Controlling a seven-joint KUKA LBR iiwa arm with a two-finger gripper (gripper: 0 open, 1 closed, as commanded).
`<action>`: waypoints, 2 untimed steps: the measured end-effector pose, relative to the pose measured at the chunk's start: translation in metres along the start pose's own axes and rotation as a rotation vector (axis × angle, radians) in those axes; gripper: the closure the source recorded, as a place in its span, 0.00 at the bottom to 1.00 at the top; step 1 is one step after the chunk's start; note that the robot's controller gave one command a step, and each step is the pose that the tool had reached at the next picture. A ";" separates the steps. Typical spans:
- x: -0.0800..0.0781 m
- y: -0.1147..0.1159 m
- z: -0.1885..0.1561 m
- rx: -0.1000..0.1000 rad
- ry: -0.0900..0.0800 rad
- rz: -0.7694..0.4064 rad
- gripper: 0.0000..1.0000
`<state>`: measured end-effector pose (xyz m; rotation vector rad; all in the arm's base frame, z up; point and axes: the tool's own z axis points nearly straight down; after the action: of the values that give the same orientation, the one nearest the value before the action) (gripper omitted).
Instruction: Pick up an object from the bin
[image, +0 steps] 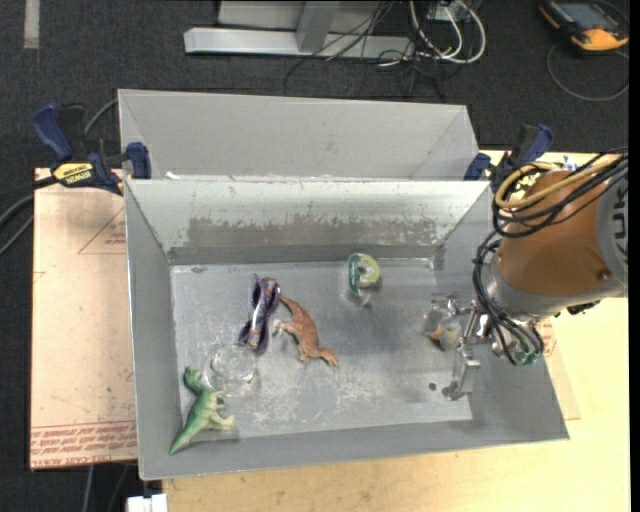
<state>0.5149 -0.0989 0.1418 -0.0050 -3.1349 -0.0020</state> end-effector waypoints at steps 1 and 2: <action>-0.002 0.001 -0.004 0.001 -0.007 -0.003 0.00; -0.048 -0.020 0.029 0.001 -0.006 -0.083 0.00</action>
Offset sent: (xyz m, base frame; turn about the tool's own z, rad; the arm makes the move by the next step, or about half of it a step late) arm 0.0551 -0.0247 -0.0378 -0.1008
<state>0.5626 -0.1189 0.1124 0.1260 -3.1386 -0.0012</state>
